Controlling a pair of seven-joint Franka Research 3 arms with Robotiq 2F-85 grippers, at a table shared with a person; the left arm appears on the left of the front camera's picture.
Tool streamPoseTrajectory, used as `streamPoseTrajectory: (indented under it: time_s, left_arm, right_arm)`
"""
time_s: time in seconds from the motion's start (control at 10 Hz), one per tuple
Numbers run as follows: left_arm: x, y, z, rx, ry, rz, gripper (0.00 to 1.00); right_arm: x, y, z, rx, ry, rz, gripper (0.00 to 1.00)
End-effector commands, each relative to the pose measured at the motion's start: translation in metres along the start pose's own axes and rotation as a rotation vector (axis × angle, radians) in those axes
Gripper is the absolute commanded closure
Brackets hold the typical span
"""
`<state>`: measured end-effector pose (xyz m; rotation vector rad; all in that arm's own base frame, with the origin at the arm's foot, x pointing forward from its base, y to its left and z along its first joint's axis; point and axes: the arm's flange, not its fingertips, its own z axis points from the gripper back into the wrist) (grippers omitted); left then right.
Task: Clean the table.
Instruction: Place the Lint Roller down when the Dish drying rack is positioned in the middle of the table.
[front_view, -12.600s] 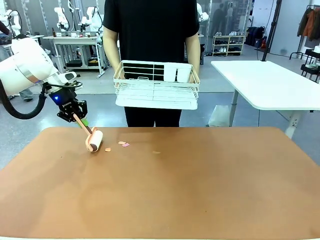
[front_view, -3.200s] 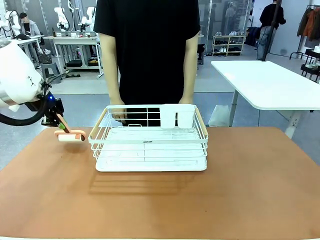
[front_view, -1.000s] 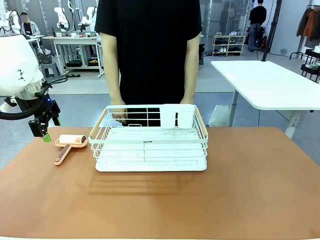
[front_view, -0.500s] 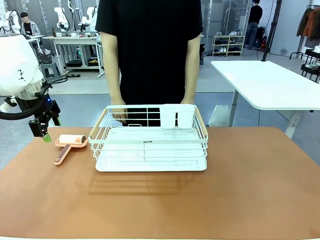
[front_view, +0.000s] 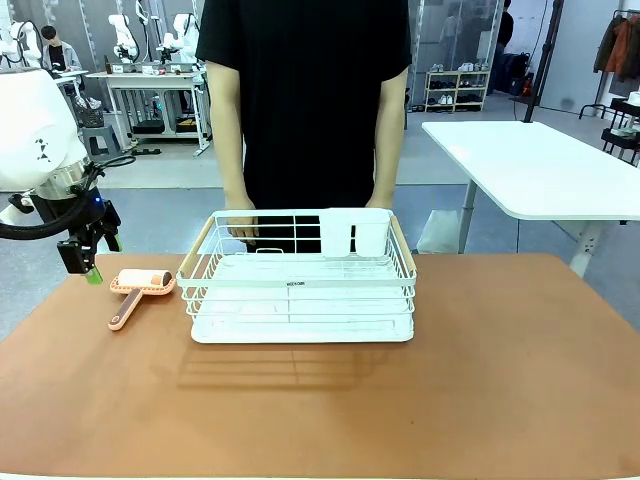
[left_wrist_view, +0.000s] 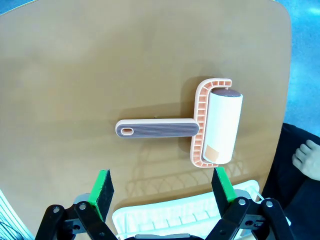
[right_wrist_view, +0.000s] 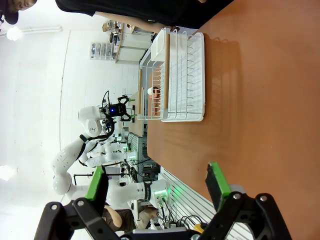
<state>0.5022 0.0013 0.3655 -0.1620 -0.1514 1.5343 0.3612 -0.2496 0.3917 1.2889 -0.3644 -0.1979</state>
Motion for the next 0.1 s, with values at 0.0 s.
streamPoseTrajectory:
  time_s: [0.0]
  left_arm:
    - [0.0011,0.0023,-0.0009,-0.002,0.000,-0.004,0.00]
  right_arm:
    - [-0.0013,0.0025,-0.0002,0.009,-0.003,0.007,0.00]
